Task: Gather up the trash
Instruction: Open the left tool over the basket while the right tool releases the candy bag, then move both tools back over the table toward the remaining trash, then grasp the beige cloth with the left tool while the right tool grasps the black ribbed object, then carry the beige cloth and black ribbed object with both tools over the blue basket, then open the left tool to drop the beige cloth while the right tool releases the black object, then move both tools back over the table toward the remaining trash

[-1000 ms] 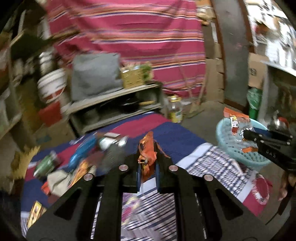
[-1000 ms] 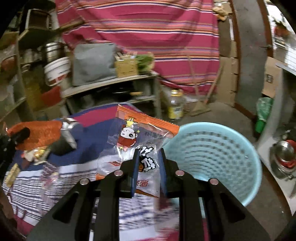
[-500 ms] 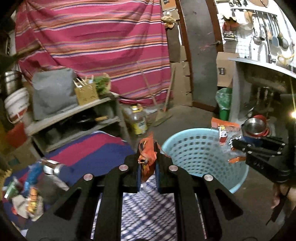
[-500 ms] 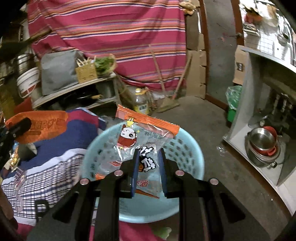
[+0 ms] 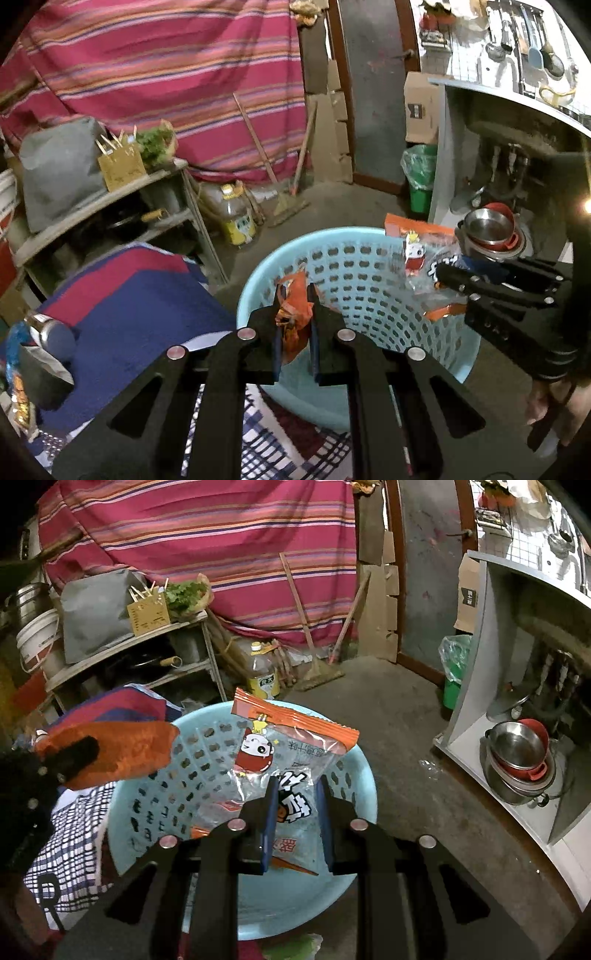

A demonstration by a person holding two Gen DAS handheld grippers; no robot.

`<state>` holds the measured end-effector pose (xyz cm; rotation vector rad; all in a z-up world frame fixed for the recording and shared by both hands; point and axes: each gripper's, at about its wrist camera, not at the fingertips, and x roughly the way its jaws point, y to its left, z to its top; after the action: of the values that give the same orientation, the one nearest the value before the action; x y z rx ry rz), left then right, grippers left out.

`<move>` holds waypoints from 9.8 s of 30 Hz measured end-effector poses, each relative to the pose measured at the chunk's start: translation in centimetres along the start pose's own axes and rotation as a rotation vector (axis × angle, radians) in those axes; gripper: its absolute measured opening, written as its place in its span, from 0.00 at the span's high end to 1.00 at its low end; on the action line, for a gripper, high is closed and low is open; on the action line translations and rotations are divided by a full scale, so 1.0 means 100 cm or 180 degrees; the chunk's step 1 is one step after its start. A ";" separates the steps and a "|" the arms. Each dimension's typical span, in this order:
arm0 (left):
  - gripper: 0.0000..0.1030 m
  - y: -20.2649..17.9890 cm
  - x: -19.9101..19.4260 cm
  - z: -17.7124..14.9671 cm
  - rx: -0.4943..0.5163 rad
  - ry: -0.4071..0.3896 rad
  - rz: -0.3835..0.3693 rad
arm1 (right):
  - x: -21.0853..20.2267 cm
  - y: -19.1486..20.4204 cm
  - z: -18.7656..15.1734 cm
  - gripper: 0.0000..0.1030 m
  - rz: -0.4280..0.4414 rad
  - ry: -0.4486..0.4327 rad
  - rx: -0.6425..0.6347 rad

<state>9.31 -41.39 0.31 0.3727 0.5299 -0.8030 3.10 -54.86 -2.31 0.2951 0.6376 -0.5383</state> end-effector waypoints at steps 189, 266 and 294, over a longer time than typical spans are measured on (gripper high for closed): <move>0.82 0.247 -0.112 -0.084 -0.1278 0.0251 0.0972 | -0.059 0.202 -0.003 0.29 0.0854 -0.0262 -0.0786; 0.05 0.147 -0.066 -0.021 -0.1118 -0.0116 0.0905 | -0.036 0.094 0.011 0.10 0.0265 -0.0311 -0.0387; 0.05 0.383 -0.158 -0.167 -0.1623 0.0399 0.2094 | -0.033 0.348 -0.017 0.10 0.1237 -0.0222 -0.0983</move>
<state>24.14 0.80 0.35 0.1050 0.6565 0.0019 19.50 -24.24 1.91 0.1027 0.5681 -0.0737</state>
